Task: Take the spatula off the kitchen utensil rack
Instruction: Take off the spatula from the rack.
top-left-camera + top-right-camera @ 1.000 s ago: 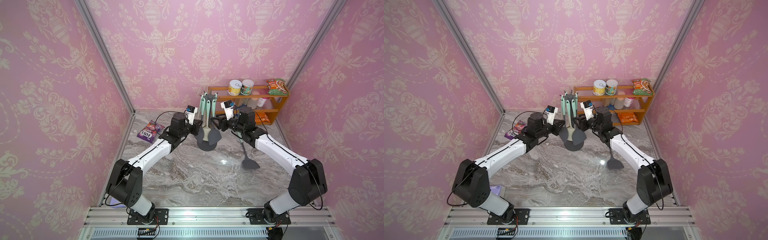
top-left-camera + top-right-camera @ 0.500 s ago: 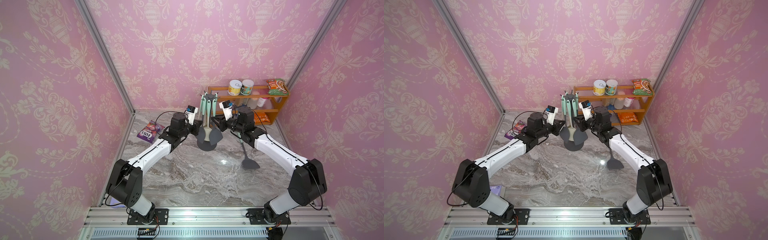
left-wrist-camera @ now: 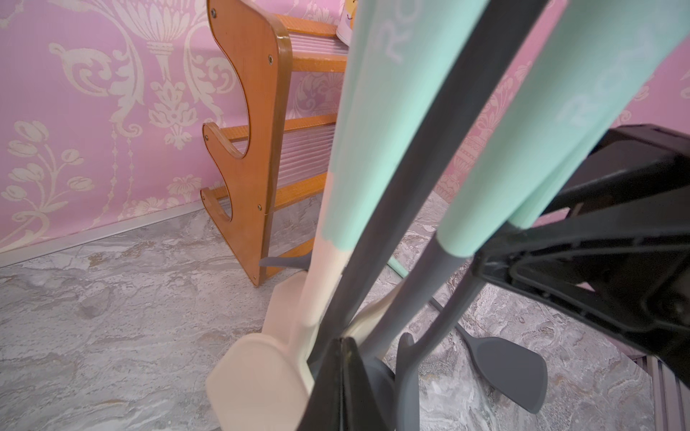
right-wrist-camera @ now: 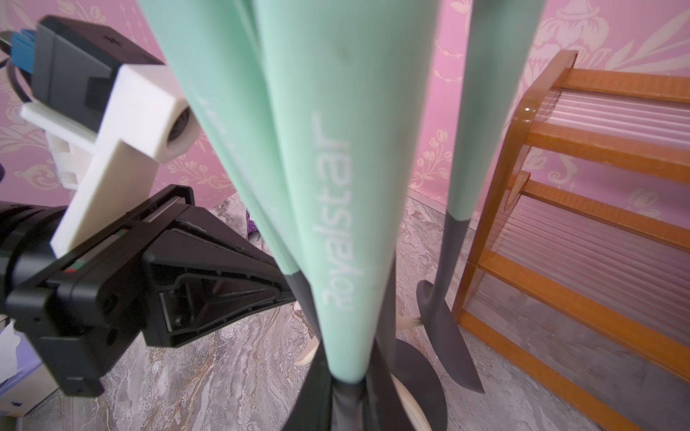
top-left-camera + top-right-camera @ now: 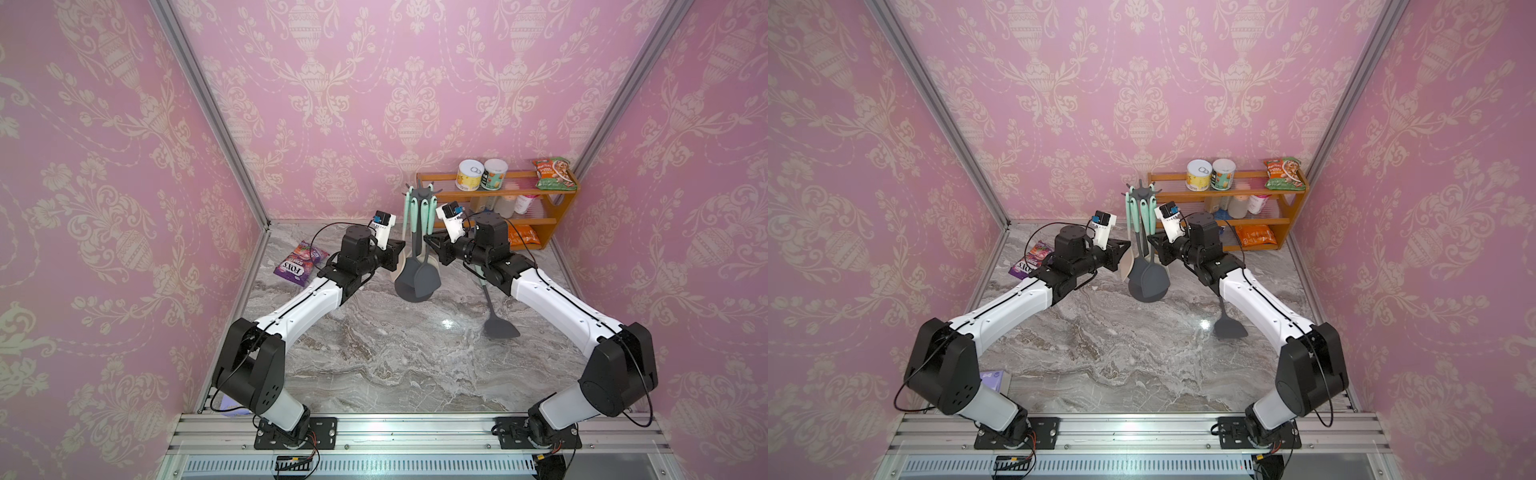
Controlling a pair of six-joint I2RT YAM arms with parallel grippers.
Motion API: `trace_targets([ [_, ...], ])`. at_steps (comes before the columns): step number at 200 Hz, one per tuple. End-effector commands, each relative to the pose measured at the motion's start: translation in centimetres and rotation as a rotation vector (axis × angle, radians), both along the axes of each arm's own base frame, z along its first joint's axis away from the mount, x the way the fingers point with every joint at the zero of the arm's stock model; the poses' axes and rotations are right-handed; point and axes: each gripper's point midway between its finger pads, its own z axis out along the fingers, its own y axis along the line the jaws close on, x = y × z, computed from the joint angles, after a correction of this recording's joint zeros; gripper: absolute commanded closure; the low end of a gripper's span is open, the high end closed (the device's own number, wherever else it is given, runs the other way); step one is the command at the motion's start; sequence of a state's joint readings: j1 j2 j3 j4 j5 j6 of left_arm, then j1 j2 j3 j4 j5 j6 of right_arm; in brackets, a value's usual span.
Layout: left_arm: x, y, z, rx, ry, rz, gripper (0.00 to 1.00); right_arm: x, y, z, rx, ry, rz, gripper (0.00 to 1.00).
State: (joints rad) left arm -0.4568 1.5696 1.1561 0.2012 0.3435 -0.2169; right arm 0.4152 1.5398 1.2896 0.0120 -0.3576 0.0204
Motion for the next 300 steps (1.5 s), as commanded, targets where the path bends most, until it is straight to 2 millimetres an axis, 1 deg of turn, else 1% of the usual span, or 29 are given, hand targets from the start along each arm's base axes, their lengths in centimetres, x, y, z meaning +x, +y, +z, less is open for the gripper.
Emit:
trace_targets([
  [1, -0.7, -0.9, 1.0, -0.021, -0.054, -0.057, 0.91, -0.3, -1.0, 2.0, -0.028, -0.035, -0.041, 0.97],
  [19, -1.2, -1.1, 1.2, -0.029, -0.079, -0.082, 0.83, -0.3, -1.1, 2.0, -0.039, -0.036, -0.045, 0.97],
  [35, -1.2, -0.8, 0.9, 0.003, -0.089, -0.078, 0.76, -0.4, -1.1, 1.9, -0.050, -0.027, -0.038, 0.97],
  [57, -1.9, -0.6, 0.4, 0.031, -0.097, -0.093, 0.71, -0.4, -1.0, 1.7, -0.064, -0.018, -0.033, 0.98],
  [78, -2.9, 0.2, -0.8, 0.035, -0.096, -0.078, 0.63, -0.4, -1.1, 1.6, -0.074, -0.014, -0.031, 0.98],
  [89, -3.6, 0.8, -1.4, 0.034, -0.099, -0.061, 0.61, -0.4, -1.1, 1.7, -0.076, -0.014, -0.034, 0.98],
  [112, -5.5, 2.7, -3.9, 0.058, -0.079, -0.013, 0.55, -0.5, -1.3, 1.8, -0.080, -0.013, -0.039, 0.98],
  [128, -6.4, 3.7, -5.8, 0.082, -0.035, 0.017, 0.55, -0.5, -1.5, 1.8, -0.087, -0.008, -0.046, 0.98],
  [134, -6.5, 3.8, -6.0, 0.082, -0.023, 0.021, 0.55, -0.5, -1.6, 1.7, -0.090, -0.006, -0.051, 0.98],
  [135, -6.7, 3.9, -6.7, 0.088, -0.008, 0.020, 0.55, -0.5, -1.6, 1.7, -0.091, -0.004, -0.052, 0.98],
  [137, -7.0, 4.0, -7.4, 0.094, 0.009, 0.020, 0.55, -0.5, -1.5, 1.6, -0.091, -0.004, -0.051, 0.98],
  [143, -7.2, 4.1, -8.4, 0.096, 0.036, 0.025, 0.55, -0.5, -1.6, 1.7, -0.091, -0.005, -0.055, 0.98],
  [164, -7.3, 3.7, -11.2, 0.080, 0.119, 0.023, 0.55, -0.6, -1.7, 1.7, -0.083, -0.006, -0.059, 0.98],
  [175, -6.8, 3.4, -12.5, 0.070, 0.163, 0.032, 0.56, -0.7, -1.6, 1.8, -0.077, -0.004, -0.057, 0.98],
  [187, -6.5, 2.7, -13.4, 0.050, 0.185, 0.024, 0.56, -0.7, -1.5, 1.9, -0.071, -0.003, -0.052, 0.98],
  [194, -6.3, 2.5, -13.3, 0.031, 0.178, 0.032, 0.55, -0.8, -1.5, 2.0, -0.070, -0.003, -0.050, 0.98],
  [202, -5.9, 2.2, -12.3, -0.005, 0.141, 0.037, 0.54, -0.9, -1.6, 2.1, -0.071, -0.001, -0.050, 0.97],
  [212, -5.7, 1.6, -10.3, -0.040, 0.088, 0.038, 0.53, -1.0, -1.7, 2.2, -0.078, 0.001, -0.052, 0.96],
  [223, -5.5, 0.7, -7.9, -0.037, 0.017, 0.031, 0.51, -1.1, -1.9, 2.4, -0.094, 0.008, -0.056, 0.96],
  [226, -5.6, 0.5, -7.7, -0.025, 0.007, 0.029, 0.51, -1.1, -2.0, 2.3, -0.100, 0.012, -0.059, 0.96],
  [227, -5.4, 0.4, -7.0, -0.029, -0.008, 0.027, 0.51, -1.1, -2.0, 2.3, -0.102, 0.012, -0.060, 0.96],
  [229, -5.2, 0.1, -6.2, -0.029, -0.028, 0.026, 0.51, -1.1, -2.0, 2.3, -0.106, 0.013, -0.061, 0.97],
  [234, -5.2, -0.3, -5.2, -0.014, -0.057, 0.022, 0.51, -1.1, -2.2, 2.4, -0.114, 0.014, -0.065, 0.98],
  [251, -5.0, -1.4, -2.8, 0.023, -0.127, 0.004, 0.51, -1.4, -2.5, 2.7, -0.131, 0.009, -0.076, 0.99],
  [272, -4.7, -1.9, -1.2, 0.036, -0.183, 0.001, 0.51, -1.5, -3.0, 3.4, -0.144, 0.000, -0.089, 0.99],
  [300, -3.5, -1.7, -0.6, 0.051, -0.231, 0.045, 0.50, -1.9, -3.2, 4.5, -0.151, -0.012, -0.087, 0.99],
])
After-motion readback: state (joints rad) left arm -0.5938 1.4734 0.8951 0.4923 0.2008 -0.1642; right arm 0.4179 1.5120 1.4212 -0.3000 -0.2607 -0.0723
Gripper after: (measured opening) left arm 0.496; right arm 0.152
